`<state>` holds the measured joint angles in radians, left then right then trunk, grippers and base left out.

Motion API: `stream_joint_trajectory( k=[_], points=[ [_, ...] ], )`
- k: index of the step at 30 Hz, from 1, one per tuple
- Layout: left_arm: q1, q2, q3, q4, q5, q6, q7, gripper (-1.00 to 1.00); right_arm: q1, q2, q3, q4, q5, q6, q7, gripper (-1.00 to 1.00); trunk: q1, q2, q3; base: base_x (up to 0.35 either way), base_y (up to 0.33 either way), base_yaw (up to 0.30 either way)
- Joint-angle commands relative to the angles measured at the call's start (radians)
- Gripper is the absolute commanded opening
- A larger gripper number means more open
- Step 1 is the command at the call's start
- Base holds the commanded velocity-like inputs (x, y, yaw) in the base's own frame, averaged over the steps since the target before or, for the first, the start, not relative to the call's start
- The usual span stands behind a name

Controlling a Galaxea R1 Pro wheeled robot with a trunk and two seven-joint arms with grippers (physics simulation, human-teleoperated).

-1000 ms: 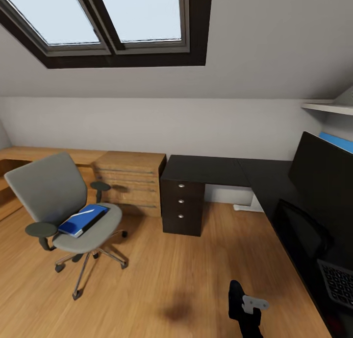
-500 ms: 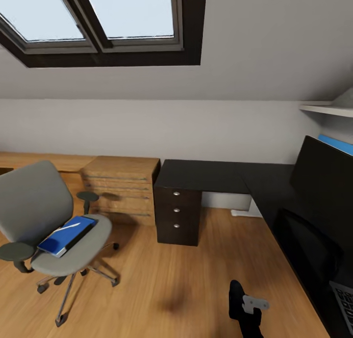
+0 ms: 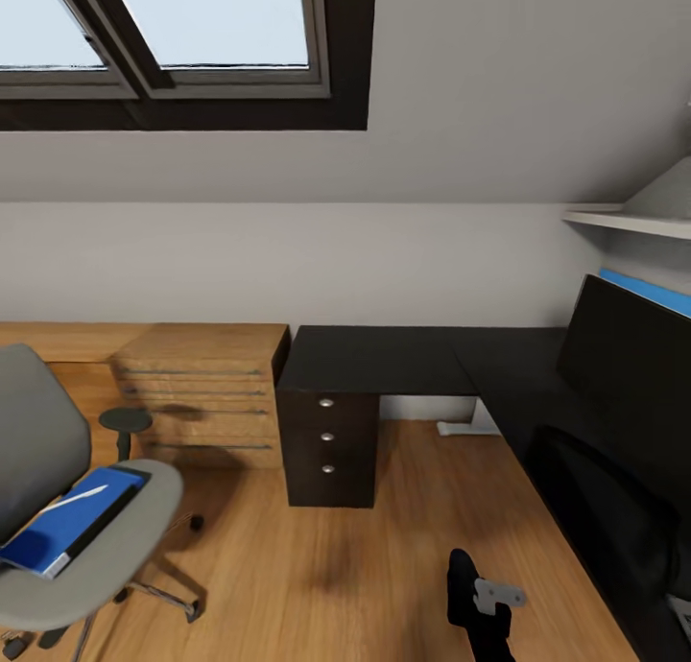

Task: In the bedroom, organize the workspace by keeping the computer under the desk, ensuring the monitor is on the desk, placing the keyboard on the desk next to the monitor, placing the mouse on the desk next to the keyboard, moving the folder from the swivel chair onto the desk next to the mouse, stacking the notebook on top of the folder with the pen on top of the notebook, and positioning the swivel chair next to the desk.

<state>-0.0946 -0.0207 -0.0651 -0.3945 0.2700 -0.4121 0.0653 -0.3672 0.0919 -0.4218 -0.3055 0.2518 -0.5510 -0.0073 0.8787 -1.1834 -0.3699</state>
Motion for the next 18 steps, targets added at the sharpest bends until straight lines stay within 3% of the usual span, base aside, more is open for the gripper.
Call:
stream_joint_trajectory(
  k=[1,18],
  points=[
    [-0.001,0.001,-0.007,0.0,0.005,-0.004,0.007,1.0,-0.001,0.001,-0.008,0.0,0.011,-0.003,-0.001,-1.0,0.001,-0.001,0.0,0.319,0.175,-0.167],
    [-0.001,-0.001,-0.011,0.0,0.002,-0.003,0.007,1.0,-0.001,0.002,-0.008,-0.001,0.01,-0.003,-0.002,-1.0,0.001,-0.001,0.001,0.302,0.186,-0.028]
  ],
)
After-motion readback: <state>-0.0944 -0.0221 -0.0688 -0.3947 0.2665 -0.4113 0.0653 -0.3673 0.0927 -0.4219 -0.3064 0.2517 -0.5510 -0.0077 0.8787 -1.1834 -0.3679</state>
